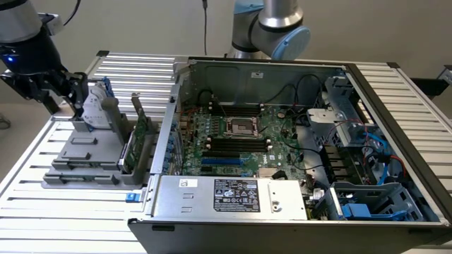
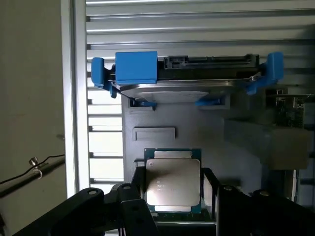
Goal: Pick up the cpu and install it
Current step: 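Pick up the cpu and move it towards the insertion slot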
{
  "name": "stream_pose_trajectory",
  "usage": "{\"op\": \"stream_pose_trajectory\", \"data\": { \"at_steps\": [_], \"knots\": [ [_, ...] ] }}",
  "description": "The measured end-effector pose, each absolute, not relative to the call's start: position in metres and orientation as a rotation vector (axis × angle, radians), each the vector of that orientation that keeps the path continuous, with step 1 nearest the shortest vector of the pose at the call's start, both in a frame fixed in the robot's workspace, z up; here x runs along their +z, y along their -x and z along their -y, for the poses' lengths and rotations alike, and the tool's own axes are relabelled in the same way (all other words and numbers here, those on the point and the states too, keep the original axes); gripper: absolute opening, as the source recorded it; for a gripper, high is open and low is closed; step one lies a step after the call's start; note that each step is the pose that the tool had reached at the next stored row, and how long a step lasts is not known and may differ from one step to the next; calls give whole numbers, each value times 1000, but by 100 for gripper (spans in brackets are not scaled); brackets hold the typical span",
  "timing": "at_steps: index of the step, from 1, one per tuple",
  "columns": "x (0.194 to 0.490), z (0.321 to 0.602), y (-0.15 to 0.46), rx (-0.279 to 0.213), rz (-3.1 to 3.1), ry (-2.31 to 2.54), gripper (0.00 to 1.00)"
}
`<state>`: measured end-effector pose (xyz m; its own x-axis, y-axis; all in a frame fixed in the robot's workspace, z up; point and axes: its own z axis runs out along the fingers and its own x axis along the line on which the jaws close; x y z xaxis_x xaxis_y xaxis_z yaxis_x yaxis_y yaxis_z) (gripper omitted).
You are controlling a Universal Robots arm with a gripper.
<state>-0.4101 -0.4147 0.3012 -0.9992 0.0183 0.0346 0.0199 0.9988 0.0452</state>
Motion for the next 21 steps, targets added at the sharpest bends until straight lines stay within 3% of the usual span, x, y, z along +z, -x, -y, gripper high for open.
{"op": "stream_pose_trajectory", "data": {
  "at_steps": [21],
  "knots": [
    [392, 413, 342, -68, 3091, 33, 55]
  ]
}}
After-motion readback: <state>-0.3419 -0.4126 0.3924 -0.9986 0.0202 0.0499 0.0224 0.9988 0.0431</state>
